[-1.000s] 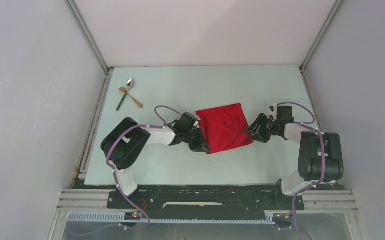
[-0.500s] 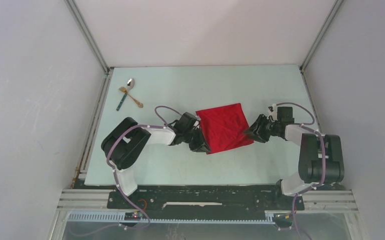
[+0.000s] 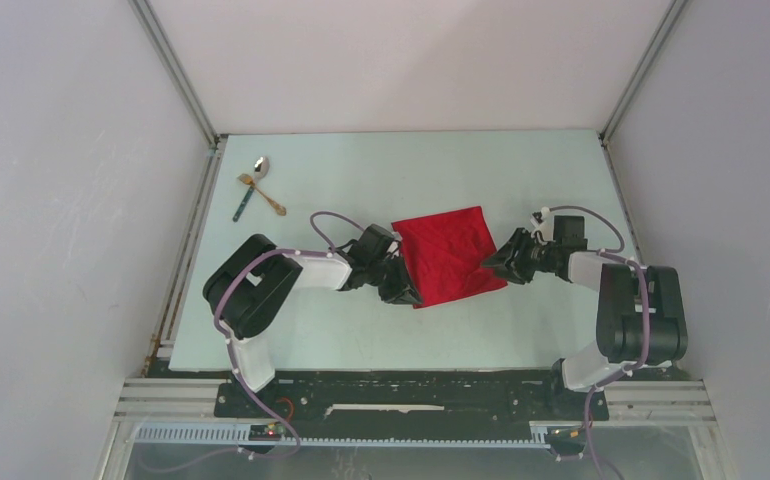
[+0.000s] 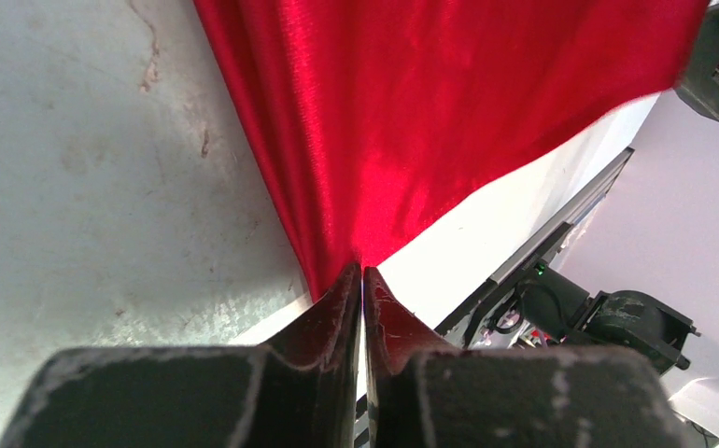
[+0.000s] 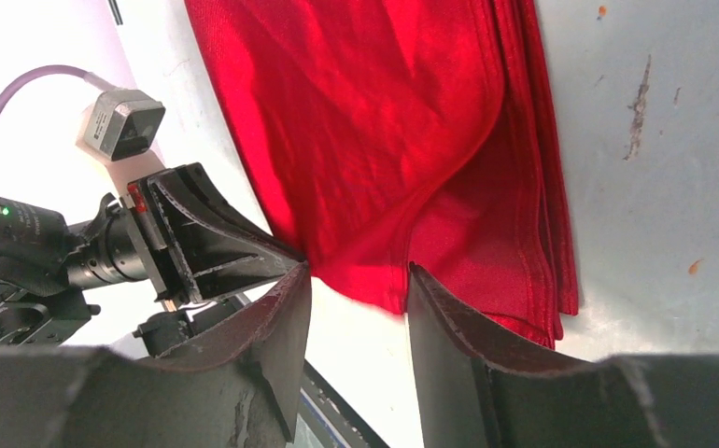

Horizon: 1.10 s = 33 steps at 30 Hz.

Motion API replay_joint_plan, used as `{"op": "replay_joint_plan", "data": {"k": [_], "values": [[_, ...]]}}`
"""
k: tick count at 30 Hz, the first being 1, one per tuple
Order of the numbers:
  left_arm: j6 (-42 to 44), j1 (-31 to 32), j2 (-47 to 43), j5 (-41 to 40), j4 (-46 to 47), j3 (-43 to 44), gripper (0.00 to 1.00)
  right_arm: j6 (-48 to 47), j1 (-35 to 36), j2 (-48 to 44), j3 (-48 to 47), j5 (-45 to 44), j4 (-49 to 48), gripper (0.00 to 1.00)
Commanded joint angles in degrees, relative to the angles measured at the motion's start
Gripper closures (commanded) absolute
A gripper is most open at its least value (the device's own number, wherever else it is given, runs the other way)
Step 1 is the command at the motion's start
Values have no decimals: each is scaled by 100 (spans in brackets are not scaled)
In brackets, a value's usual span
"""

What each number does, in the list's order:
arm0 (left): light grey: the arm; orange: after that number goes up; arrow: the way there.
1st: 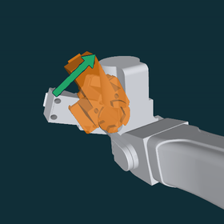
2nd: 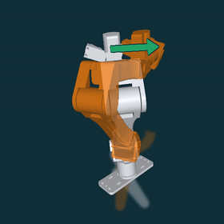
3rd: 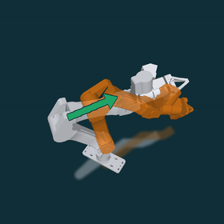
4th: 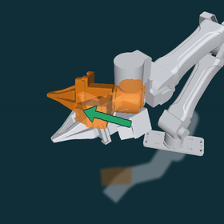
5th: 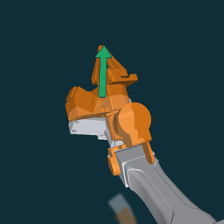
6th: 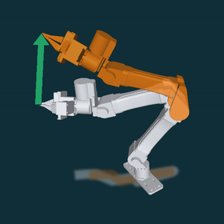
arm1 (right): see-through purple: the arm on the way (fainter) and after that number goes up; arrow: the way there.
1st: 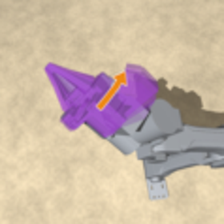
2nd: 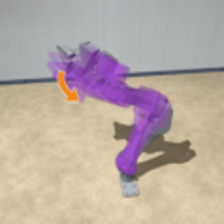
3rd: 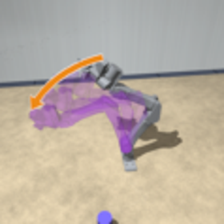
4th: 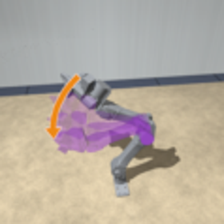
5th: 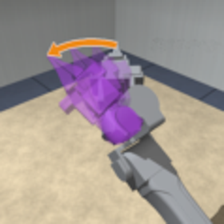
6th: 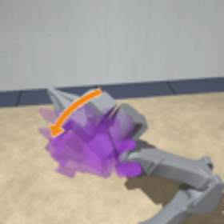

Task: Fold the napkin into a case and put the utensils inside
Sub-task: Pick up the top corner of the square-folded napkin from the center of the board.

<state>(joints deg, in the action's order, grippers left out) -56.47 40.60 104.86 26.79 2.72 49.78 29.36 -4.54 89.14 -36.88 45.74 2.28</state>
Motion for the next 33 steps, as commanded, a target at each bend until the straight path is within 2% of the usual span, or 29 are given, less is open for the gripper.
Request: {"op": "replay_joint_plan", "data": {"k": [1, 8, 15, 26, 33], "values": [[161, 14, 101, -25, -79, 212, 88, 84, -30, -65, 45, 194, -176, 50], [171, 15, 103, -27, -130, 241, 88, 221, -46, 62, 167, 213, -537, 52], [180, 18, 96, -52, -137, 225, 88, -56, -222, -292, 166, -331, 149, 56], [180, 10, 103, -65, -140, 216, 88, -227, -304, -546, 243, -355, 483, 72], [180, 13, 95, -73, -140, 207, 88, -257, -345, -605, 262, -364, 553, 74]]}}
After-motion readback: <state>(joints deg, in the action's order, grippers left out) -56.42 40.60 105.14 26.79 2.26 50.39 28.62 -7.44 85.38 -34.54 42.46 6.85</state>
